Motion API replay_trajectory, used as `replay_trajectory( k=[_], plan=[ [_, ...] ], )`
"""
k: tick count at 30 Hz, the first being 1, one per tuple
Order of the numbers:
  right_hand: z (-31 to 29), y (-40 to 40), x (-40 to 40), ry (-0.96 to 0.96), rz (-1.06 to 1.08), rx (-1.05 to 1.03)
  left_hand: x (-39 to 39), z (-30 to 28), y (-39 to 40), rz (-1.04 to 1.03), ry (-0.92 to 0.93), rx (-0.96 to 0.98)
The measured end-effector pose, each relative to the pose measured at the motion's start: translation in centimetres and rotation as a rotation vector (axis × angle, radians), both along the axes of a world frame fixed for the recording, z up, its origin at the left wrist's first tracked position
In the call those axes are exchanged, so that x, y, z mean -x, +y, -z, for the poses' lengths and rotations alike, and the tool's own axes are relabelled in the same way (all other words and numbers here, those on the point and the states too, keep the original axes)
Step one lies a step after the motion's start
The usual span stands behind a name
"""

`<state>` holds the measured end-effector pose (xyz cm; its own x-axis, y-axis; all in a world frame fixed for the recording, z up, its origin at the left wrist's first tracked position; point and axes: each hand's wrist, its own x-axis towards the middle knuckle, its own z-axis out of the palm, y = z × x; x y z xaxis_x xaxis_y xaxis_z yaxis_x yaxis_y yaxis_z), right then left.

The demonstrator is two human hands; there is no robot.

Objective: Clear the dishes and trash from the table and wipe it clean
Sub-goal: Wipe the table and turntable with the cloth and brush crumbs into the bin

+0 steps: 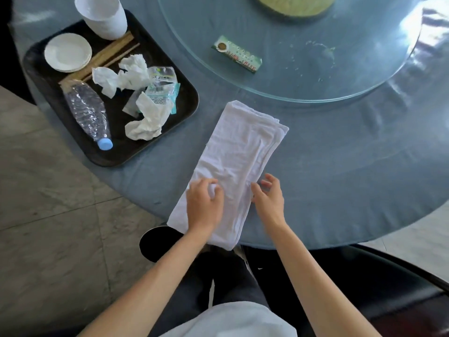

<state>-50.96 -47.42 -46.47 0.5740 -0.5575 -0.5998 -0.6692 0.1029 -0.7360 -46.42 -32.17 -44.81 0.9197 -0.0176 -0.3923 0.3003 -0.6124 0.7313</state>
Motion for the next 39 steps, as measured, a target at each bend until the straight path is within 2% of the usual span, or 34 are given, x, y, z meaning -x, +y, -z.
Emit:
replay_trajectory(
  k=[3, 6, 10, 18, 29, 32, 36, 39],
  plan=[
    [0.2, 0.7, -0.8, 0.052, -0.008, 0.008, -4.5, -0.3, 0.8, -0.019, -0.126, -0.111],
    [0.3, 0.5, -2.0, 0.104, 0.030, -0.009, -8.3, 0.7, 1.2, 0.051, 0.014, -0.205],
    [0.3, -0.5, -2.9, 0.132, 0.062, -0.057, -10.0, 1.1, 1.4, 0.118, 0.127, -0.176],
    [0.1, -1.4, -3.1, 0.082, 0.037, -0.220, -10.4, -1.5, 0.9, 0.168, 0.073, -0.028],
    [-2.1, -0.9, -2.0, 0.038, 0.040, -0.247, -9.3, -6.8, 0.2, 0.366, 0.204, 0.277],
    [-2.4, -1.0, -1.1, -0.050, 0.045, -0.331, -9.2, -8.0, 0.1, 0.402, 0.238, 0.371],
    [-3.7, -1.1, -0.4, -0.200, 0.125, -0.545, -9.0, -9.5, 0.0, 0.395, 0.280, 0.496],
    [-5.5, -1.7, 0.0, -0.333, 0.163, -0.541, -9.1, -10.3, 0.6, 0.358, 0.285, 0.560]
  ],
)
